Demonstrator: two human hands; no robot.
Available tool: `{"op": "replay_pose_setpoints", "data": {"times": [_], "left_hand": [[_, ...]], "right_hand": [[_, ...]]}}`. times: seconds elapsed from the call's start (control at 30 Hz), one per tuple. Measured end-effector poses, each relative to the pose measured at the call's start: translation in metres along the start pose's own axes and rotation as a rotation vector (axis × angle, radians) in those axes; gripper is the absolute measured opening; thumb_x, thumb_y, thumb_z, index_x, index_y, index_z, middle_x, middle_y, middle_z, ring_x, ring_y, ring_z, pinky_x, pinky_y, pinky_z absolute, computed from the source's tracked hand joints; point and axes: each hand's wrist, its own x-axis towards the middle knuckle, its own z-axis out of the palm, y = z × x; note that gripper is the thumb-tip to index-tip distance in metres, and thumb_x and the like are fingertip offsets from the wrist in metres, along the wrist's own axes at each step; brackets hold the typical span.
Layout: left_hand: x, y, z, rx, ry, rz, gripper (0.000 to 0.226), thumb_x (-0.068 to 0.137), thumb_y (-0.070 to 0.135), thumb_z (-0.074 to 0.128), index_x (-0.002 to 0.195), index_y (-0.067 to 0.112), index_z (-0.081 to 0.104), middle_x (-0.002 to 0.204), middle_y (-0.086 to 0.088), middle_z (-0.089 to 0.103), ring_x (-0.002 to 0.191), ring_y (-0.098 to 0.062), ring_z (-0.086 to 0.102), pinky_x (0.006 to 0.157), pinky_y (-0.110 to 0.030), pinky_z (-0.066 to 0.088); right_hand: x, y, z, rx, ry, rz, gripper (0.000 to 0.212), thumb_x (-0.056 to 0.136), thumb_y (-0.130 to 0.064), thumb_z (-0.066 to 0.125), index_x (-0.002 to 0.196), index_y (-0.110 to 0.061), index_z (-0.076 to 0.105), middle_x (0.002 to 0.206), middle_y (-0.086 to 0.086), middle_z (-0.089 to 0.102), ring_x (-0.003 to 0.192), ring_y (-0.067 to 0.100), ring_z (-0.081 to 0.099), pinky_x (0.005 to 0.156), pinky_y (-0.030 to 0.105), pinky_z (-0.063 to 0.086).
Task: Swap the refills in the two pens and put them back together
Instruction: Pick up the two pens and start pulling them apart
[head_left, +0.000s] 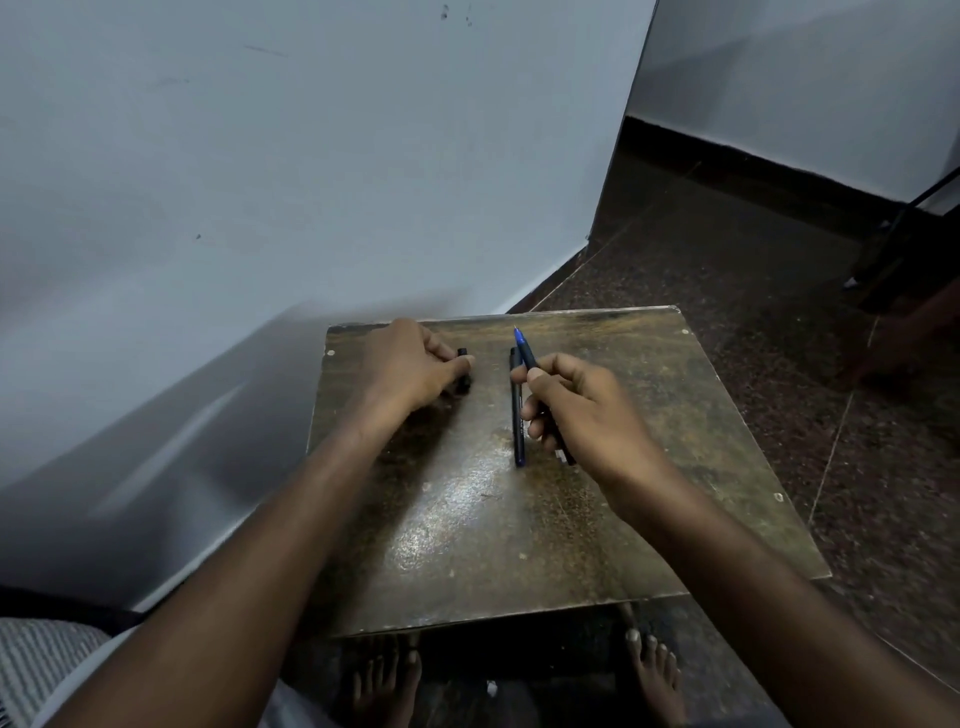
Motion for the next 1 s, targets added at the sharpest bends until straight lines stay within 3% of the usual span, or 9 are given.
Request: {"op": "replay_pose_setpoints", "data": {"times": [0.1,0.2,0.33,0.43,0.53,0.63,0.83,0.9,1.0], "left_hand": [[-0.003,0.001,-0.006,0.024,0.026,0.020,0.023,0.091,0.042,0.087,0.077,0.025,0.079,0.075,0.005,0.080,0.067,-0.011,0.076,0.083,-0.032,0.065],[-0.013,0.013,-0.008,0.018,0.090,0.109,0.021,0.100,0.044,0.075,0.102,0.024,0.082,0.091,0.015,0.076,0.082,-0.002,0.071,0.083,-0.026,0.055],[-0.037,0.034,0.006,-0.448,-0.089,0.167,0.027,0.110,0.041,0.059,0.115,0.031,0.084,0.101,0.019,0.083,0.074,0.014,0.066,0.079,-0.025,0.049],[-0.047,0.036,0.014,-0.597,-0.253,0.091,0.035,0.114,0.038,0.050,0.118,0.026,0.082,0.108,0.013,0.085,0.087,0.008,0.074,0.072,-0.020,0.048],[-0.047,0.033,0.008,-0.665,-0.306,0.077,0.029,0.113,0.027,0.056,0.123,0.019,0.082,0.111,0.007,0.085,0.084,0.010,0.073,0.066,-0.010,0.050],[-0.041,0.030,0.000,-0.650,-0.331,0.119,0.027,0.112,0.030,0.057,0.126,0.027,0.080,0.117,0.012,0.083,0.084,0.010,0.069,0.074,-0.026,0.046],[-0.038,0.027,0.002,-0.651,-0.354,0.124,0.022,0.108,0.032,0.064,0.121,0.032,0.082,0.116,0.009,0.084,0.104,-0.009,0.070,0.092,-0.044,0.045],[-0.040,0.027,0.001,-0.665,-0.363,0.120,0.022,0.109,0.031,0.064,0.122,0.029,0.081,0.118,0.010,0.083,0.101,-0.005,0.069,0.087,-0.038,0.045],[-0.038,0.026,0.001,-0.669,-0.369,0.134,0.022,0.109,0.026,0.062,0.122,0.025,0.080,0.120,0.010,0.083,0.079,0.000,0.060,0.070,-0.026,0.040]], "right_hand": [[0.000,0.000,-0.001,0.039,-0.011,0.068,0.026,0.112,-0.018,0.051,0.108,-0.016,0.077,0.073,-0.004,0.069,0.060,0.006,0.059,0.052,0.017,0.043],[-0.002,0.001,0.000,0.119,0.012,0.133,0.028,0.109,-0.011,0.050,0.105,-0.011,0.078,0.073,-0.003,0.070,0.063,0.007,0.060,0.059,0.023,0.044],[-0.014,-0.004,0.008,0.246,0.032,0.093,0.027,0.113,-0.010,0.048,0.111,-0.006,0.074,0.080,0.004,0.071,0.068,0.010,0.064,0.061,0.023,0.051],[-0.015,-0.006,0.011,0.330,-0.017,0.069,0.026,0.116,-0.013,0.046,0.116,-0.008,0.071,0.082,0.006,0.074,0.072,0.012,0.071,0.066,0.025,0.057],[-0.011,-0.007,0.008,0.326,-0.075,0.058,0.026,0.116,-0.015,0.046,0.116,-0.007,0.070,0.086,0.007,0.078,0.080,0.018,0.074,0.077,0.033,0.061],[-0.006,-0.007,0.001,0.344,-0.150,0.082,0.025,0.115,-0.014,0.047,0.116,-0.005,0.071,0.088,0.007,0.080,0.080,0.016,0.077,0.078,0.031,0.063],[0.002,-0.002,-0.011,0.295,-0.301,0.095,0.025,0.114,-0.006,0.048,0.118,-0.004,0.072,0.099,0.011,0.082,0.090,0.016,0.079,0.085,0.030,0.065],[0.003,-0.001,-0.014,0.254,-0.309,0.079,0.022,0.112,-0.004,0.051,0.119,-0.003,0.072,0.102,0.014,0.084,0.093,0.019,0.080,0.086,0.031,0.066],[0.005,-0.003,-0.017,0.220,-0.280,0.055,0.016,0.107,-0.003,0.060,0.117,0.000,0.073,0.104,0.021,0.083,0.090,0.024,0.082,0.084,0.032,0.069]]}}
